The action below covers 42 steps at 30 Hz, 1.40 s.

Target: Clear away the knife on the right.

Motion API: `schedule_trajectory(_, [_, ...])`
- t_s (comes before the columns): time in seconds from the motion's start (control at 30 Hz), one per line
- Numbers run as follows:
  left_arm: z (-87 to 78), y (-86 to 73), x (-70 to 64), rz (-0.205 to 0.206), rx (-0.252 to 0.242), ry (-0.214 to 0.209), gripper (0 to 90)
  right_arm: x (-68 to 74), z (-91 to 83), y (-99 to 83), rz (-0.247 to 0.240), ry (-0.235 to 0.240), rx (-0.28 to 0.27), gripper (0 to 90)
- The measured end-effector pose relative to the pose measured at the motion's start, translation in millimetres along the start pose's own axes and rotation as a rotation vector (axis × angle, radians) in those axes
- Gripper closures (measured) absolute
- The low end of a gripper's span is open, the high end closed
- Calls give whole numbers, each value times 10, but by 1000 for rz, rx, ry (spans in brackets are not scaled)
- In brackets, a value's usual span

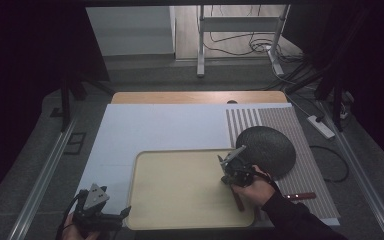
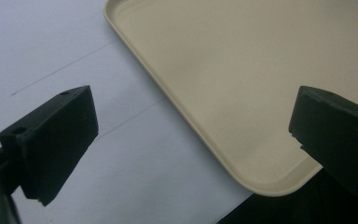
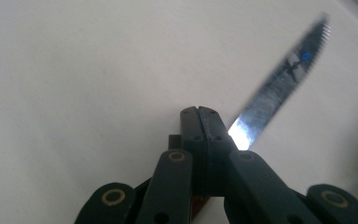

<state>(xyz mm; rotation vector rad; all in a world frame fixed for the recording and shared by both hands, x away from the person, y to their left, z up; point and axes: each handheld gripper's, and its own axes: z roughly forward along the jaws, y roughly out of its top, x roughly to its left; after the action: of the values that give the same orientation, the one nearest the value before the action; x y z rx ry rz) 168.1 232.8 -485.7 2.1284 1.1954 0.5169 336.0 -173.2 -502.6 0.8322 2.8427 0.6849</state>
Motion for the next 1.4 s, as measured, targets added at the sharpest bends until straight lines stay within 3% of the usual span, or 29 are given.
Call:
schedule_trajectory(0.3, [2,3,-6,7,4,3,12,-193,-114,-167,79,-4,15,893])
schedule_trajectory(0.6, [2,3,-7,6,3,4,12,-237,-142,-192,96,-21,24,874])
schedule_trajectory(0.87, [-1,0,2,-2,-2,-3,12,-201,-200,-157,80,-26,-19,758])
schedule_trajectory(1.07, [-11,-7,22,-14,-13,-14,12,-167,-284,-140,75,-39,-59,605])
schedule_trajectory(1.4, [-46,-30,87,-87,-42,-34,0,-156,-378,-152,86,-74,-96,431])
